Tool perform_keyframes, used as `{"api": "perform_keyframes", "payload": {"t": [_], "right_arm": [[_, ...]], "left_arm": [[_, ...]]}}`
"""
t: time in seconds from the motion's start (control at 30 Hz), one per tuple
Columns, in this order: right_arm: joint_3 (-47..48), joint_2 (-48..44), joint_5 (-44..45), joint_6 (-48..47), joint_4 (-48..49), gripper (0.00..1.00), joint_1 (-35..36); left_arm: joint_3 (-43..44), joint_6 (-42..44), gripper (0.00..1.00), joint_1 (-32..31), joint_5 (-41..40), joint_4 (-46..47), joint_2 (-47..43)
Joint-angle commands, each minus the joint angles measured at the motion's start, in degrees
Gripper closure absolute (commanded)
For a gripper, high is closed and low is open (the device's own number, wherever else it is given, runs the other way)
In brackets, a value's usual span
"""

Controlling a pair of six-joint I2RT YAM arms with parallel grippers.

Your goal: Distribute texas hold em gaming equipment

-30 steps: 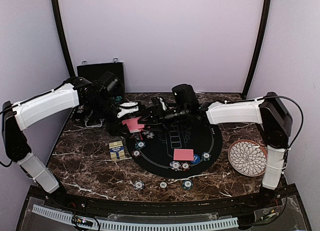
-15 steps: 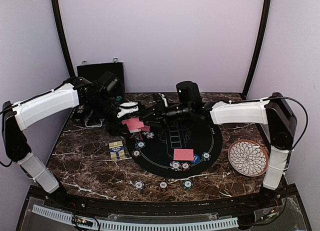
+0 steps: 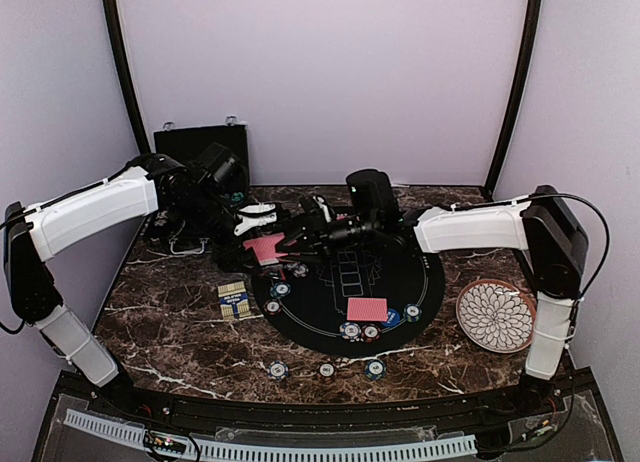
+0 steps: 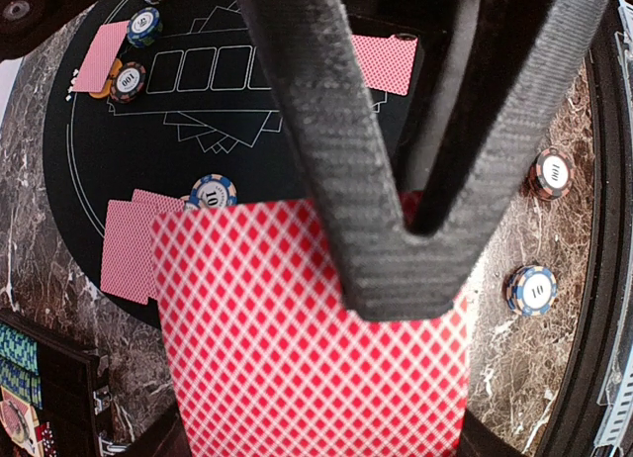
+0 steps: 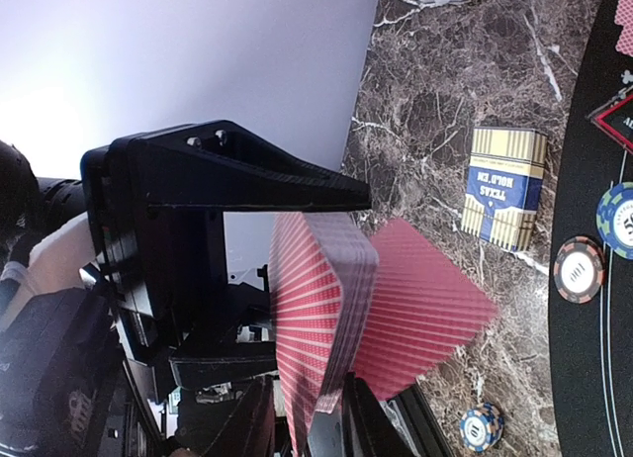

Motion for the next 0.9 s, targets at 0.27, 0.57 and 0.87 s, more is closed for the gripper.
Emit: {"api": "perform_keyframes", "payload": {"t": [0.27,0.57,0.87], "right_arm": [[-0.1,-3.1,-1.0,1.1,2.8,1.0,-2.0],[-1.4,-4.9,-0.9,1.0,2.6,1.0,-3.0],[-3.2,-7.1,-0.8,0.1,1.7,1.0,-6.0]], "left_arm": [[0.5,-0.2,1.0,0.1,0.3,0.0,-2.2],[0.6,-0.1,1.0,0.1,0.3,-0.3,-2.0],[-0.1,0.2,1.0,0.2,0.2,-0.4,-2.7]]}}
